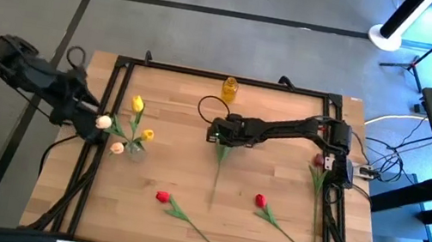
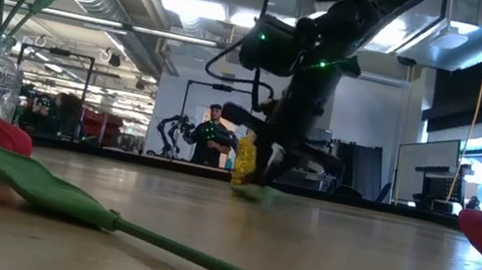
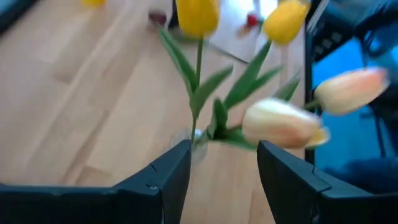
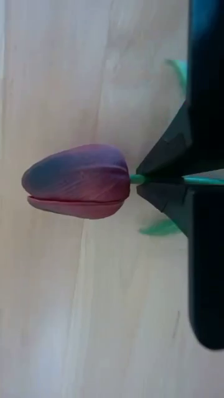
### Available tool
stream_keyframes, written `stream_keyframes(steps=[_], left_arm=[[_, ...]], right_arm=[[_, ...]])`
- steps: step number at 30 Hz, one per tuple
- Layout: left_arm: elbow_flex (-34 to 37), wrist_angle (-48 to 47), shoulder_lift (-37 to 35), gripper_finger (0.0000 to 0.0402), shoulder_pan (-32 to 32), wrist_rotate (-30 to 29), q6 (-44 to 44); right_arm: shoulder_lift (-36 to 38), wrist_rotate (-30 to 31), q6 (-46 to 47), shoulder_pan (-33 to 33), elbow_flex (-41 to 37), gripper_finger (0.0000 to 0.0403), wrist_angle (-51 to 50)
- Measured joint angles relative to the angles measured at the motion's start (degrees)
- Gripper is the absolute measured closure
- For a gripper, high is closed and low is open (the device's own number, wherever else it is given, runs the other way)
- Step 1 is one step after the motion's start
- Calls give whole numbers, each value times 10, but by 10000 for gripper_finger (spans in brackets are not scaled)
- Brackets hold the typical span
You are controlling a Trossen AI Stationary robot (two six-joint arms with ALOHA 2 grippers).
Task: Sort flowers into vase by color
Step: Put the left dark red flower into the yellow vase
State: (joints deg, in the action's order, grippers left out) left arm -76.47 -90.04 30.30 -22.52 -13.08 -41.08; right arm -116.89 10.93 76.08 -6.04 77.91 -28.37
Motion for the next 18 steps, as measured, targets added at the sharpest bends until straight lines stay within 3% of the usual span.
stream_keyframes(steps=[9, 14, 18], left_arm=[[-99, 0, -1, 223, 0, -114, 34], [-123, 0, -1, 223, 0, -222, 42], [-125, 0, -1, 223, 0, -268, 43]], right_arm=[[67, 29, -56, 0, 0, 394, 147], [130, 84, -172, -7, 0, 398, 259], [168, 92, -276, -30, 0, 397, 342]])
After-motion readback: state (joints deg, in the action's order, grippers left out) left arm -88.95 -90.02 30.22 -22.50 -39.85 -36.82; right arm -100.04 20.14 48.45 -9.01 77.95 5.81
